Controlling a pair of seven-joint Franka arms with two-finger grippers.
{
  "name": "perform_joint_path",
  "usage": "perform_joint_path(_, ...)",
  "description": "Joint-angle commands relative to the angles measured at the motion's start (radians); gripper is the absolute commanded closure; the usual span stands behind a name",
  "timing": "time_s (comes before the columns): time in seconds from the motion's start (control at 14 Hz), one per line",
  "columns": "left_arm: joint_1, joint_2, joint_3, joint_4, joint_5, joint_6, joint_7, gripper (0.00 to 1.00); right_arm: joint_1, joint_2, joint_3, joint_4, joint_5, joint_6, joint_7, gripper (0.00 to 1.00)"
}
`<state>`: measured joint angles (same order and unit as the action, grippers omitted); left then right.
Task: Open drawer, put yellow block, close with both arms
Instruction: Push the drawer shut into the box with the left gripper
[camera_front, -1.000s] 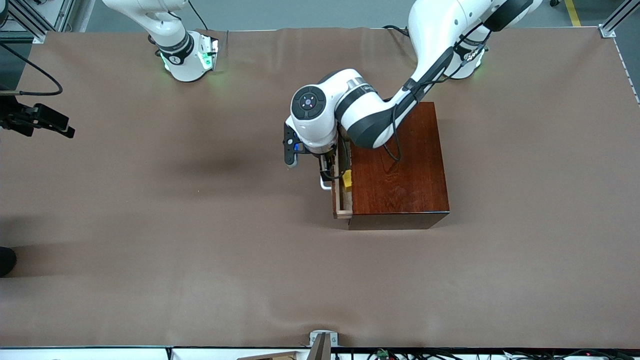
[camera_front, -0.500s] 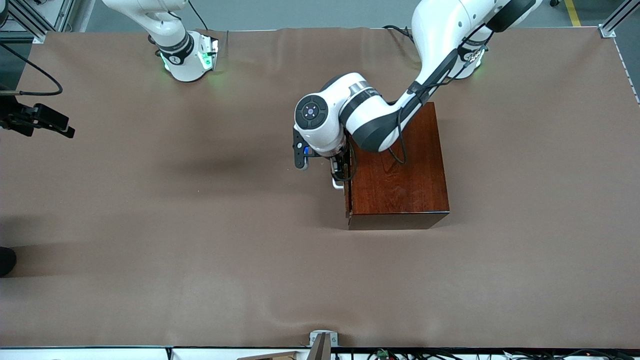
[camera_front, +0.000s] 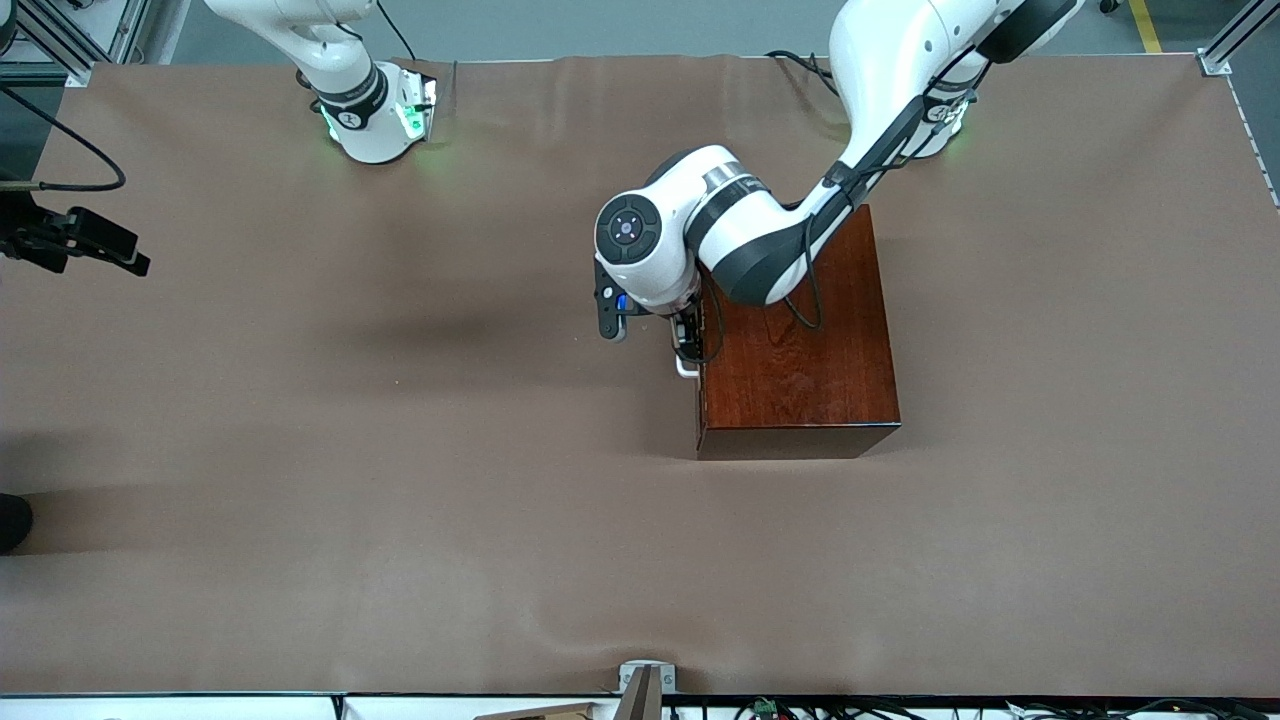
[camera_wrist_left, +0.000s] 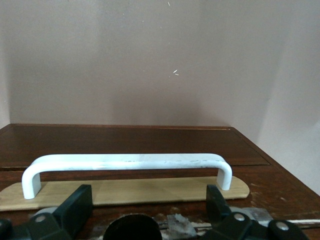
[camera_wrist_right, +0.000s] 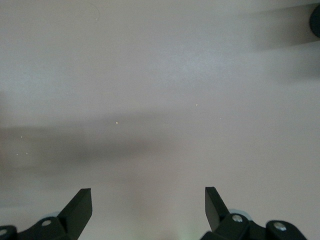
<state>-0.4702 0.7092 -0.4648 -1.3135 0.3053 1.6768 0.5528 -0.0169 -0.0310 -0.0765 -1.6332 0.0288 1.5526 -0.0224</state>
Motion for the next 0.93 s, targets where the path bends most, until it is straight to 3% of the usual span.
perform_joint_path(0.0,0.001,-0.031,-0.006,0.025,0.008,-0.058,-0.061,0.00,-0.012,0.003,0.007,0.015,0.020,-0.011,-0.001,0.00)
perform_joint_path(0.14,-0.007,-0.037,-0.024,0.057,0.006,-0.037,-0.153,0.00,-0.012,0.003,0.007,0.015,0.020,-0.011,-0.001,0.00)
perform_joint_path(0.29,0.005,-0.094,-0.041,0.069,0.006,0.047,-0.238,0.00,-0.012,0.003,0.007,0.015,0.020,-0.009,-0.001,0.00)
perform_joint_path(0.5,0.043,-0.225,-0.031,0.068,0.005,0.052,-0.322,0.00,-0.012,0.003,0.007,0.015,0.020,-0.009,-0.001,0.00)
perform_joint_path(0.64,0.143,-0.325,-0.031,0.062,-0.001,0.020,-0.375,0.00,-0.012,0.003,0.007,0.015,0.020,-0.009,-0.001,0.00)
perform_joint_path(0.86,0.354,-0.416,-0.034,0.060,-0.104,-0.070,-0.375,0.00,-0.011,0.003,0.007,0.015,0.020,-0.009,-0.001,0.00)
